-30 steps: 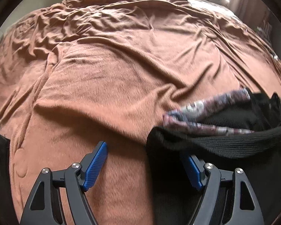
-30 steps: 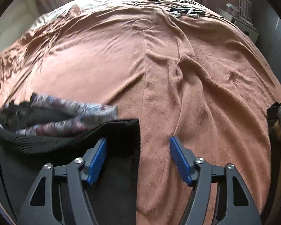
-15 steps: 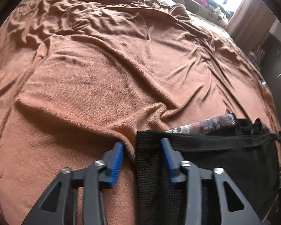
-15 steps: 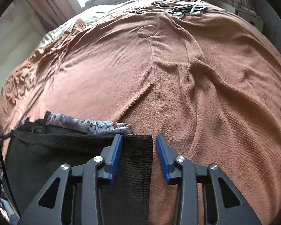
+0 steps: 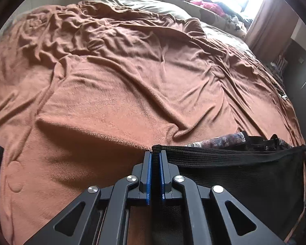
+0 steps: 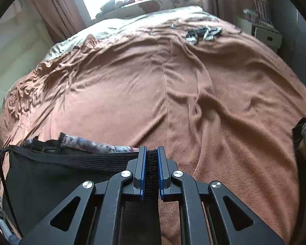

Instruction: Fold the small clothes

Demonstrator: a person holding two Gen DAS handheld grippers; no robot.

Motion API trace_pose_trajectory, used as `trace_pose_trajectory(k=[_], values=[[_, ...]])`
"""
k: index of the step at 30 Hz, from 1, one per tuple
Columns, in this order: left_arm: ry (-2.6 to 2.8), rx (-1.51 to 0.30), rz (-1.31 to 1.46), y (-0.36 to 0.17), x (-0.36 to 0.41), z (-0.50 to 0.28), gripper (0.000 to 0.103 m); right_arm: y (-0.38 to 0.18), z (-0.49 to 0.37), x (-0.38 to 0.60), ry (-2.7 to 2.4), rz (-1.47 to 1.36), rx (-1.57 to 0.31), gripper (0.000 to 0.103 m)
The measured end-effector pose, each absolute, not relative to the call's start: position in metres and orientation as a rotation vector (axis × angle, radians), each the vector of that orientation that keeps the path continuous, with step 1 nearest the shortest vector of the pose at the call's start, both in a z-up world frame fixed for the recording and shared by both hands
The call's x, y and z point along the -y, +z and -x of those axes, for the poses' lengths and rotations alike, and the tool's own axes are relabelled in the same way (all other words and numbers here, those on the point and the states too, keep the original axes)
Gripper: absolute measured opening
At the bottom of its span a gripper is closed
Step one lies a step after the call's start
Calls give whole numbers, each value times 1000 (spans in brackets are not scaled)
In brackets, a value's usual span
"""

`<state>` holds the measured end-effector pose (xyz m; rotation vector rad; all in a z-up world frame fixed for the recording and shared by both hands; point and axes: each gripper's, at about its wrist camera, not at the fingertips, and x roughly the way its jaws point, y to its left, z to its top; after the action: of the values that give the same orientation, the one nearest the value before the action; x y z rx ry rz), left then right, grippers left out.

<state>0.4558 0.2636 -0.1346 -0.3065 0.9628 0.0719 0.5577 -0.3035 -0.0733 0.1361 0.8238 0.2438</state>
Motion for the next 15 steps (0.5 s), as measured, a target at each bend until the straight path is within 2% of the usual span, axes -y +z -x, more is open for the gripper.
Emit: trace_pose_trajectory(k=[7,15], values=[[95,-944,316,-119,-267,-452,7,-53,-549,300,237,-115,-777,6],[138,-964,260,-118,-263,-459,7,-59,-562,292,219,-101,-789,6]])
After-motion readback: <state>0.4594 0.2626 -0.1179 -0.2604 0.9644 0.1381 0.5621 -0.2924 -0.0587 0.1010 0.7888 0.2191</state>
